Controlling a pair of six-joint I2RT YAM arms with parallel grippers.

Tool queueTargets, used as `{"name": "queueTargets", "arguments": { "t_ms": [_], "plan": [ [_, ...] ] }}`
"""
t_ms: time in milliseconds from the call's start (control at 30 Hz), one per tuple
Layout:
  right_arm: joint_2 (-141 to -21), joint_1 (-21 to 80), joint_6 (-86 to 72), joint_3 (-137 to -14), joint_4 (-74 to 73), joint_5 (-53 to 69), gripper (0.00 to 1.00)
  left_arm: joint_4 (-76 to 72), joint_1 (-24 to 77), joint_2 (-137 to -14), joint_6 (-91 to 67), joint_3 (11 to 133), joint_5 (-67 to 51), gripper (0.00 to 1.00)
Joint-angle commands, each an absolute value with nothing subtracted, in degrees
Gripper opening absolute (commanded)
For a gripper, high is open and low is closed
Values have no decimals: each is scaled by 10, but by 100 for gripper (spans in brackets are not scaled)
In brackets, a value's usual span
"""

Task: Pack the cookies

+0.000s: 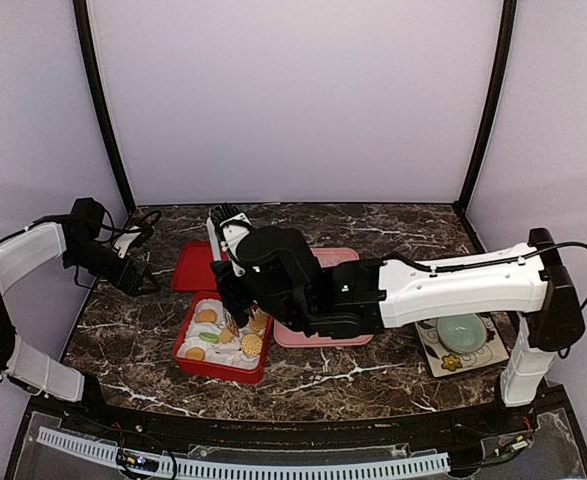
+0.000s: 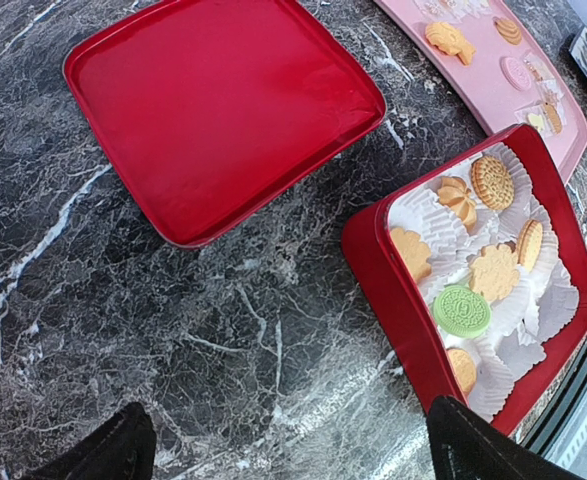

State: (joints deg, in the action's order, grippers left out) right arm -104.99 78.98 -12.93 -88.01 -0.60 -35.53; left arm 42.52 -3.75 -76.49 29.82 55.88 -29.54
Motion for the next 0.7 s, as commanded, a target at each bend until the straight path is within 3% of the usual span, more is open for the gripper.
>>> {"name": "queueTargets", "arguments": {
  "t_ms": [0, 667],
  "plan": [
    [-1089, 804, -152, -913, 10, -318, 21, 430, -41, -758, 301, 557, -302, 97],
    [-1138, 809, -171, -941, 16, -282, 24, 430, -41, -757, 302, 556, -301, 97]
  ]
}}
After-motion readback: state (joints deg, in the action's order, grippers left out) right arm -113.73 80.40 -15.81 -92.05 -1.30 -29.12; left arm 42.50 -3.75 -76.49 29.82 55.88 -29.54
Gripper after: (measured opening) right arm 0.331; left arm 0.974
